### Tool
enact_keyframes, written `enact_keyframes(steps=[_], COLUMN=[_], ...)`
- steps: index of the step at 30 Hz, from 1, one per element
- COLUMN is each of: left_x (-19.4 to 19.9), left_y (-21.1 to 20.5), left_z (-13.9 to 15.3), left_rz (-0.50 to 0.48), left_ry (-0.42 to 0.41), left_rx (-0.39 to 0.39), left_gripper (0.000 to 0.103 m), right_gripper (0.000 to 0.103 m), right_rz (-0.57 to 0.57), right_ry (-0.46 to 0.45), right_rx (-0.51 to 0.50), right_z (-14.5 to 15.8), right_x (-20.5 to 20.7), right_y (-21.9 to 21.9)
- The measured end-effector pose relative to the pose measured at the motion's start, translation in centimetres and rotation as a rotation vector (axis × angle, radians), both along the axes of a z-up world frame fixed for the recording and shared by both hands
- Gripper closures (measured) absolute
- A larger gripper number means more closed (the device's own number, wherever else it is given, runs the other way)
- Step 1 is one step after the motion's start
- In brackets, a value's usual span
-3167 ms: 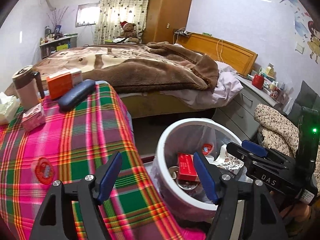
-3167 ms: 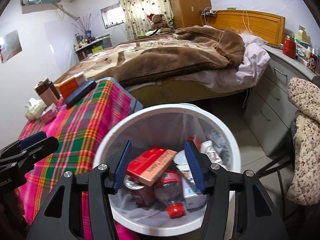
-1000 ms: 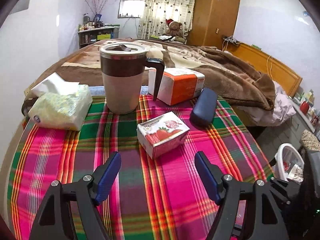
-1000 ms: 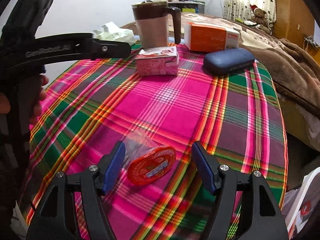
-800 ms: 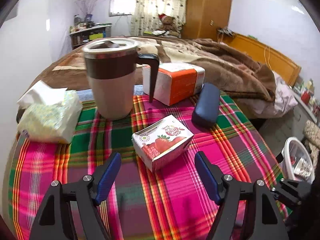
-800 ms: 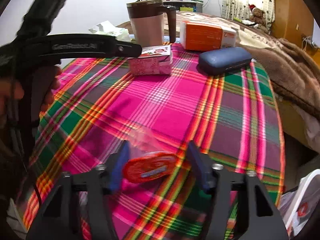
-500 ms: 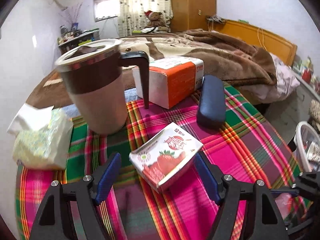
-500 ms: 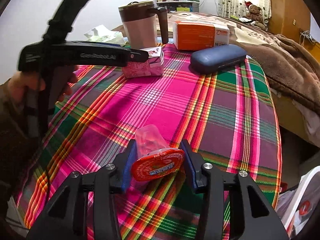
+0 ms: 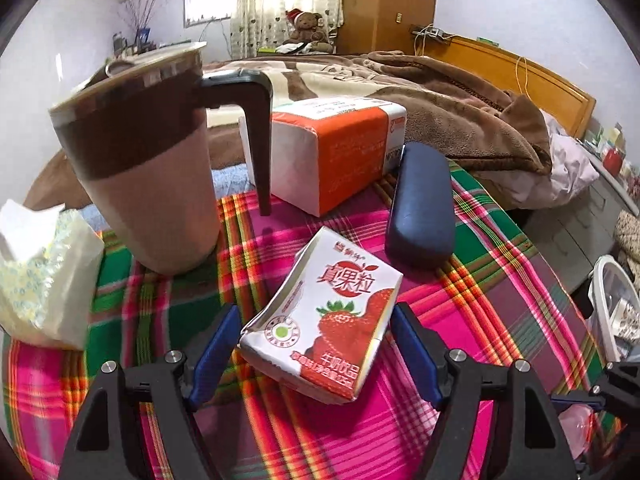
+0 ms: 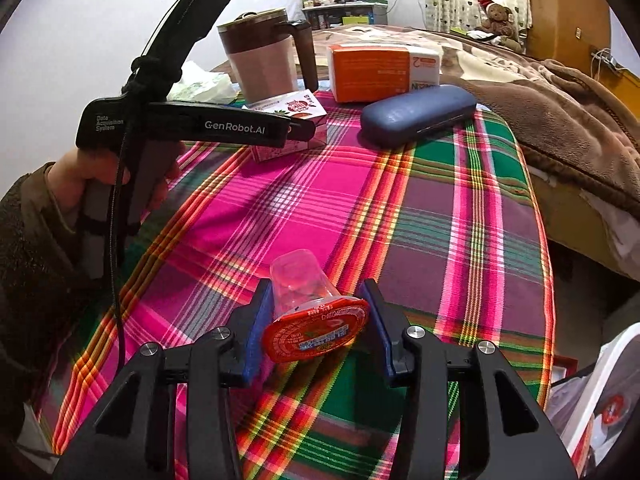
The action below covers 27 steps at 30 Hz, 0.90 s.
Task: Collect trash
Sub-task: 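Grasp the second red jelly cup with the right tool while the left tool grasps the strawberry milk carton, then carry the milk carton and jelly cup over the trash bin with both tools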
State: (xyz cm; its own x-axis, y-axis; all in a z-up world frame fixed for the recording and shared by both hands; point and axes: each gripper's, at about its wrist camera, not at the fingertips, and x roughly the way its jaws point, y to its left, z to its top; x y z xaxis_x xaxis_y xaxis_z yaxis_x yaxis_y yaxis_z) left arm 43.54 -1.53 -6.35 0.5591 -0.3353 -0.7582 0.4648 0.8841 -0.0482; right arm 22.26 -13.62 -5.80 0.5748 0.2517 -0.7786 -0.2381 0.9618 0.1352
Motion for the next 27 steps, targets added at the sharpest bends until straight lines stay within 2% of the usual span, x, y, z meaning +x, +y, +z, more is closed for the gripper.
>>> enact_keyframes(steps=[8,10,27], left_x=[-1.1,-1.7,-8.4], left_y=[0.2,0.3,0.8], left_z=[0.2,0.5,3.1], left_rz=[0.058,0.064,0.074], left_ry=[-0.026,-0.035,-0.073], left_rx=[0.019,0.025,0.007], left_gripper=[0.031,0.035,0.043], right_gripper=[0.058,0.058,0.058], right_rz=[-0.038,-0.052,-0.103], right_ry=[-0.018,-0.024,-0.076], right_rx=[0.000,0.005,0.049], right_z=[0.2,0.3,1.8], right_x=[-0.2,-0.3,-3.1], right_y=[-0.7,-1.0,-2.5])
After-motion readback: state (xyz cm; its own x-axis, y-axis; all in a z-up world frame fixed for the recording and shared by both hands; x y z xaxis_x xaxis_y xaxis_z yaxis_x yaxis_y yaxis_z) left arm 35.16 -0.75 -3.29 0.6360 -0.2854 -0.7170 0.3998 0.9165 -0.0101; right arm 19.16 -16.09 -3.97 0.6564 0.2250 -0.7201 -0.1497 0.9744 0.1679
